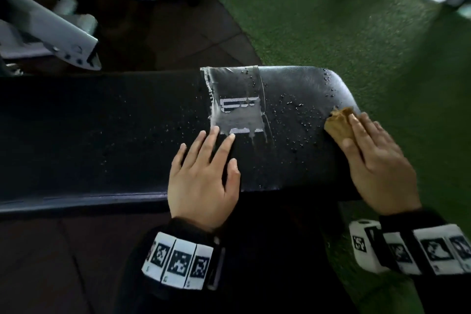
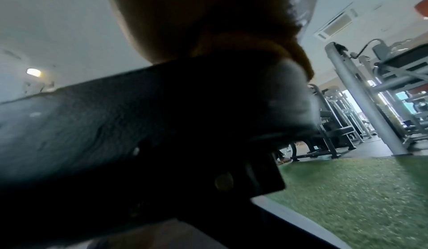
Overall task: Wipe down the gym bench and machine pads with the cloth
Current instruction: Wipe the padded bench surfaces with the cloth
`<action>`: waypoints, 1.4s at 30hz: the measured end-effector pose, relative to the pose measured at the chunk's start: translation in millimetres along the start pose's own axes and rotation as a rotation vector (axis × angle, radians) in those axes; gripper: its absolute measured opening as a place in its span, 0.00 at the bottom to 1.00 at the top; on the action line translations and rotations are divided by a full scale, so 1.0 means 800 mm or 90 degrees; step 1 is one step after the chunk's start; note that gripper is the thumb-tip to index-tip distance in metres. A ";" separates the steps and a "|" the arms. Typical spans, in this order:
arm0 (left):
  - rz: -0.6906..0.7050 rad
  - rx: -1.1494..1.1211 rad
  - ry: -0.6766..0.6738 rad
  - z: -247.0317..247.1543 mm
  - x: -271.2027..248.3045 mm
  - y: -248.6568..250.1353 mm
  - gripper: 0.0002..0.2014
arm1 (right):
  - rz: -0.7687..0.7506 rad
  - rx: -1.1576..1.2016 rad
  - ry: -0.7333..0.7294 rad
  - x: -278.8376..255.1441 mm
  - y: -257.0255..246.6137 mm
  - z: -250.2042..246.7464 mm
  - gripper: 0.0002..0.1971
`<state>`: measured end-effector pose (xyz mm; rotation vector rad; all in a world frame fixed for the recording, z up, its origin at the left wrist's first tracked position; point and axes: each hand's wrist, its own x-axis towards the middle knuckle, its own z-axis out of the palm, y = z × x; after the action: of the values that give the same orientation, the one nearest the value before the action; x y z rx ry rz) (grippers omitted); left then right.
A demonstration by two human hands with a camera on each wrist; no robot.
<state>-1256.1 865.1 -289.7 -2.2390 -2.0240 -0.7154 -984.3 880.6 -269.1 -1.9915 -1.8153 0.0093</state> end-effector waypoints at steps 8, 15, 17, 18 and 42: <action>-0.015 0.003 -0.039 -0.012 0.001 0.004 0.25 | -0.005 -0.076 -0.150 0.018 -0.069 0.012 0.25; -0.020 -0.004 -0.008 -0.003 0.000 0.001 0.25 | -0.219 -0.042 -0.096 -0.047 -0.092 0.005 0.23; -0.023 -0.006 -0.007 -0.003 0.000 0.002 0.25 | -0.246 -0.057 -0.102 -0.064 -0.062 -0.010 0.23; -0.024 -0.007 -0.005 -0.003 0.000 0.002 0.25 | -0.238 -0.067 -0.112 -0.067 -0.044 -0.018 0.24; -0.034 0.000 0.025 0.001 0.001 0.002 0.23 | -0.194 -0.043 -0.185 -0.054 -0.033 -0.029 0.22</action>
<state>-1254.4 866.0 -289.3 -2.1608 -2.0716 -0.7581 -1008.2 833.7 -251.9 -1.8106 -2.3176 0.1518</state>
